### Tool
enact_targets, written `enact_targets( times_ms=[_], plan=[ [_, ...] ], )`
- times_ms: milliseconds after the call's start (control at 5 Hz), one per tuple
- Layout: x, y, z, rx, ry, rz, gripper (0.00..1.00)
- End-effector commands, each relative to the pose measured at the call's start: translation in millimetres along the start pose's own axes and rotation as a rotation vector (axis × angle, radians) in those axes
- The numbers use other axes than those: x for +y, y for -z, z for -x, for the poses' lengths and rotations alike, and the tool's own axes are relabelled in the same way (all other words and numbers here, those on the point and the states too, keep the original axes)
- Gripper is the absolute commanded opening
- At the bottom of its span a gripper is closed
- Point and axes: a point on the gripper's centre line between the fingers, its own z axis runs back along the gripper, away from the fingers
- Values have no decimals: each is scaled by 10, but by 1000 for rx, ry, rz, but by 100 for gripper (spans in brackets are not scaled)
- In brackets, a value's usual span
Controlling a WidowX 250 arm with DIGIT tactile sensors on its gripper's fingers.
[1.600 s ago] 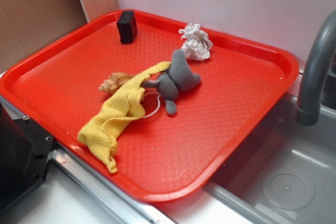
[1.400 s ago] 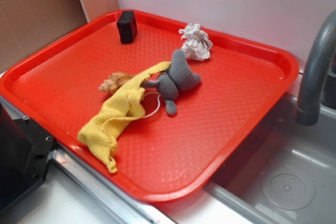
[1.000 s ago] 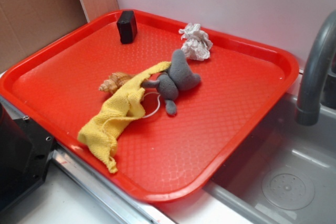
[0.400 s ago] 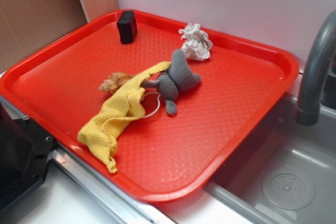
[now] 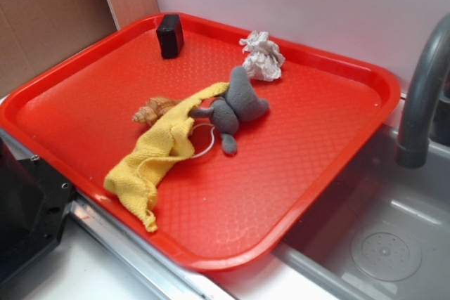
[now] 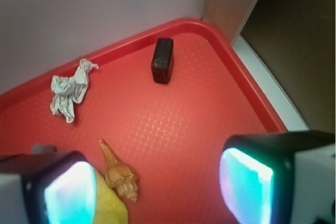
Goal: Grab the black box.
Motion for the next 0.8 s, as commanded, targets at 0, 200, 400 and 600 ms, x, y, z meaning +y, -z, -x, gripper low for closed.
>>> enact_targets(
  times_ms=[0, 200, 400, 600],
  plan=[
    [-127, 705, -607, -8, -58, -37, 100],
    [-74, 994, -676, 21, -64, -88, 100],
    [60, 1116, -621, 51, -97, -145, 100],
    [203, 1074, -475, 20, -147, -195, 100]
  ],
)
